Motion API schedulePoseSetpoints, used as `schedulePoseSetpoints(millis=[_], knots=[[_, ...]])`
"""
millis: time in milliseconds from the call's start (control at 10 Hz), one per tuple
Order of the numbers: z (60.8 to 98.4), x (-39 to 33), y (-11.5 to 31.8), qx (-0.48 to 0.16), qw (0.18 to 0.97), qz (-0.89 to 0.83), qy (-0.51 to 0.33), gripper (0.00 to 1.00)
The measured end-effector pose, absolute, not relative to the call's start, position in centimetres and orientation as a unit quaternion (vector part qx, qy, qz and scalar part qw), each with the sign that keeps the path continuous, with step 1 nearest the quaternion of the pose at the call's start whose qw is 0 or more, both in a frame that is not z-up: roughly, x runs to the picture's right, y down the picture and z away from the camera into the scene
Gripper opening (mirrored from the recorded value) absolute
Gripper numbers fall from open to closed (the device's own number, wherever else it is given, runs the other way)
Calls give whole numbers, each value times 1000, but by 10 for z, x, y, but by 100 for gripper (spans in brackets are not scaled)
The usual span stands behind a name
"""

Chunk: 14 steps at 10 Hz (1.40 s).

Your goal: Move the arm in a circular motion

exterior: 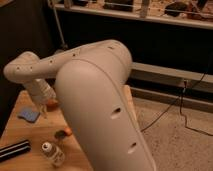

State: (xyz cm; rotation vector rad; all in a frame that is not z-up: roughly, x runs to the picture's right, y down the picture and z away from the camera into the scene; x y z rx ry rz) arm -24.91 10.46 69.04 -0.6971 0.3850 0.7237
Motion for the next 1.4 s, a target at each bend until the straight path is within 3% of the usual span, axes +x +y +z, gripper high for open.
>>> schedulePoseSetpoints(millis=[700, 1400], knots=[[652, -148, 155, -362, 786, 449, 222, 65], [650, 77, 168, -259, 605, 661, 360, 65]])
